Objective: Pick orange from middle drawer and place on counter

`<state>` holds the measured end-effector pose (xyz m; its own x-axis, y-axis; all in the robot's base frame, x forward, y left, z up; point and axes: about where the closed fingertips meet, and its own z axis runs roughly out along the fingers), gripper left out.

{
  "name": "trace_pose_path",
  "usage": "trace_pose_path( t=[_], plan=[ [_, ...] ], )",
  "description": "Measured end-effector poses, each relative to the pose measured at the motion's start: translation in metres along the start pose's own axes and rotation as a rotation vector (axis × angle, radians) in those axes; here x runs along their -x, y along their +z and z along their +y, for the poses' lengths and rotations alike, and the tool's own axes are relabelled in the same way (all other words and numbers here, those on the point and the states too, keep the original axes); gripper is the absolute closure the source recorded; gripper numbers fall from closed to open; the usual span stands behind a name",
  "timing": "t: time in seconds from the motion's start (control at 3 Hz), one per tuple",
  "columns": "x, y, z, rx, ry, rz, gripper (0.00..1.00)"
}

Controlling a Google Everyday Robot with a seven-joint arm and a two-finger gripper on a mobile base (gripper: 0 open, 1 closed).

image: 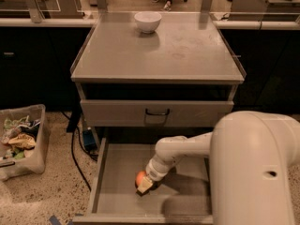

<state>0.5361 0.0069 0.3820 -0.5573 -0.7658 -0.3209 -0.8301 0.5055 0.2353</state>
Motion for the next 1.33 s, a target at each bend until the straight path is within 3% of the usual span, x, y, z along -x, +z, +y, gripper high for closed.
trace_pose_path(
  t=[0.67,1.0,1.33],
  plan=[
    [0.014,-0.080,0.024,0.051,-0.073,-0.170,1.00],
    [0.014,-0.080,0.024,0.052,-0.073,-0.170,1.00],
    [0.018,-0.083,0.029,0.099,-0.066,-0.200,1.00]
  ],
)
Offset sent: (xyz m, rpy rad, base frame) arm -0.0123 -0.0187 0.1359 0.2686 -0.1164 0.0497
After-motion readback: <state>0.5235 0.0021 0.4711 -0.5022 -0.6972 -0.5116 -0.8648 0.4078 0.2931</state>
